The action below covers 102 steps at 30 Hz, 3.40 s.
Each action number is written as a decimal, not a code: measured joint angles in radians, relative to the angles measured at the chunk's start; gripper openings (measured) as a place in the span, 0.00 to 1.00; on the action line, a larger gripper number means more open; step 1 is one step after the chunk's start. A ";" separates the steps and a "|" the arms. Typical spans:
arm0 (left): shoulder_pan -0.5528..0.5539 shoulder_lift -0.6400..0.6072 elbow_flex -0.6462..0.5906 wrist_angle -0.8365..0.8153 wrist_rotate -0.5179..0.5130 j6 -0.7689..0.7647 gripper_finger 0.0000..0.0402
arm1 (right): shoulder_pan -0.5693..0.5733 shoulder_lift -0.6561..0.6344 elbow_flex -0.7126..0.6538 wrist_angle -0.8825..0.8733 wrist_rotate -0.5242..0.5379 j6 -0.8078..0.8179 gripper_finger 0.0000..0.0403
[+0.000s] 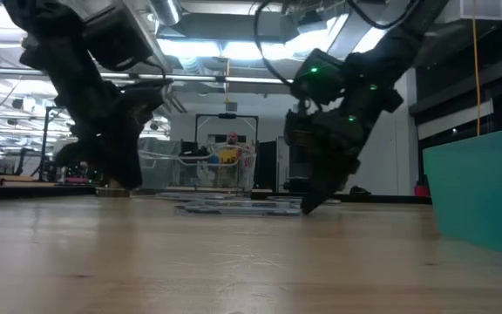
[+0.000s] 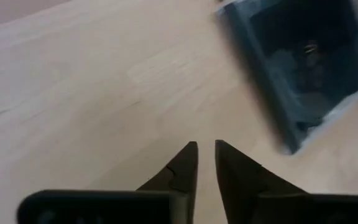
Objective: Pick & place jewel cases by type
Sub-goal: Put the bottom black cd case into the transparent bin
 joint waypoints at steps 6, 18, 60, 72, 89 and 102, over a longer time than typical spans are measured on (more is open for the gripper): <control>0.027 0.000 0.000 0.130 0.024 -0.001 0.27 | 0.000 0.031 0.054 -0.026 -0.009 -0.059 0.01; 0.053 0.018 0.001 0.203 0.003 -0.050 0.50 | 0.000 0.031 0.054 -0.036 -0.014 -0.091 0.02; 0.049 0.352 -0.004 0.665 0.061 -0.114 0.50 | 0.000 0.028 0.051 -0.068 -0.037 -0.135 0.02; 0.010 0.354 -0.006 0.704 0.038 -0.145 0.50 | 0.001 0.028 0.050 -0.074 -0.040 -0.139 0.02; -0.052 0.238 0.027 0.597 0.034 -0.147 0.51 | 0.001 0.030 0.050 -0.095 -0.035 -0.163 0.02; -0.062 0.154 0.037 0.623 -0.036 -0.115 0.51 | 0.001 0.030 0.051 -0.094 -0.033 -0.163 0.02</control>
